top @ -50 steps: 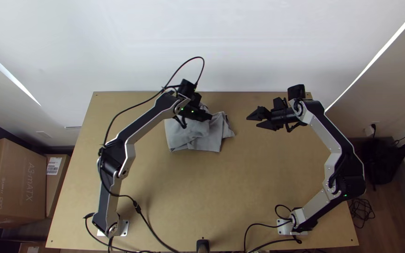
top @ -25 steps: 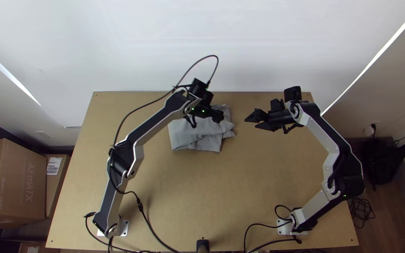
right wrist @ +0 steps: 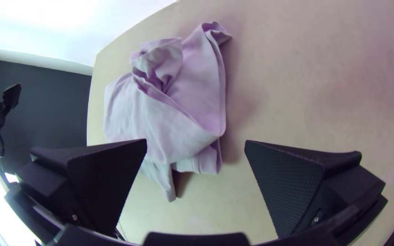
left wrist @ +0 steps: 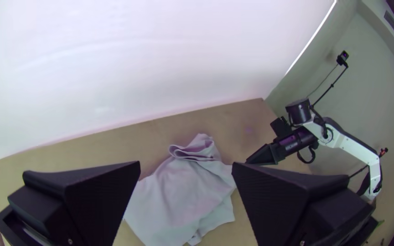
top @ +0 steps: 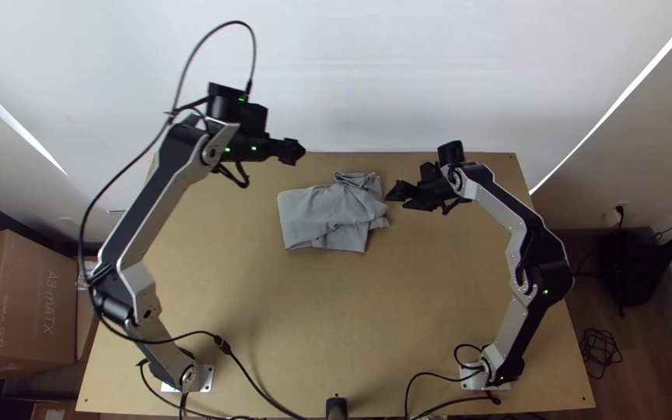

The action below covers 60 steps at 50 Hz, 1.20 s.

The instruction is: Fold the t-shirt

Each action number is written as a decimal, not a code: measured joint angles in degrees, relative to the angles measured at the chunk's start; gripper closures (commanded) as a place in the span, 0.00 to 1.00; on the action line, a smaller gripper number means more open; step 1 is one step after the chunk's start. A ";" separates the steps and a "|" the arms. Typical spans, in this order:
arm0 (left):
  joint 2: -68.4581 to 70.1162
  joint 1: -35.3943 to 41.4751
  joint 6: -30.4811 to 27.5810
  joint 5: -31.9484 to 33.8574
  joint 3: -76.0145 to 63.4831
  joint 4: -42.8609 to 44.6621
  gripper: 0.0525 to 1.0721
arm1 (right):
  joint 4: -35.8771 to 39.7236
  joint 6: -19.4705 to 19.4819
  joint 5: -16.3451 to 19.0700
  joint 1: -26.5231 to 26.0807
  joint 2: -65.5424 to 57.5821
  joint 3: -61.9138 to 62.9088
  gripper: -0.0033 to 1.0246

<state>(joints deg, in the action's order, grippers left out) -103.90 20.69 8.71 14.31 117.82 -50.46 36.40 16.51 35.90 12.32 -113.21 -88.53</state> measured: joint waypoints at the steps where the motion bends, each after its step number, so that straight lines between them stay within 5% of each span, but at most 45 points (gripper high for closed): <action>1: 0.76 -0.46 0.00 0.00 -0.33 -0.02 0.05 | -0.20 0.02 -0.11 0.28 -0.24 -0.55 0.04; 25: 13.84 -9.33 0.04 0.00 -11.43 -0.48 0.05 | -0.94 0.42 -0.15 4.52 -9.38 -9.73 0.05; 31: 14.40 -10.80 0.04 0.00 -12.76 -0.48 0.05 | 1.33 0.87 -0.11 5.11 -10.19 -9.94 0.28; 41: 14.40 -12.02 0.07 0.00 -13.16 0.63 0.05 | 2.05 0.85 -0.11 5.79 -9.64 -7.41 0.98; 57: 14.38 -12.02 0.28 0.00 -13.22 0.87 0.05 | 0.17 0.81 0.02 5.66 -1.25 4.79 0.97; 60: 14.38 -12.02 0.28 0.00 -13.40 0.90 0.05 | -0.33 0.81 0.07 5.57 1.25 7.45 0.81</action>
<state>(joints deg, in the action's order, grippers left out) -89.52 8.67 8.99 14.31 104.42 -49.56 36.07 17.32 35.97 17.89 -111.96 -81.08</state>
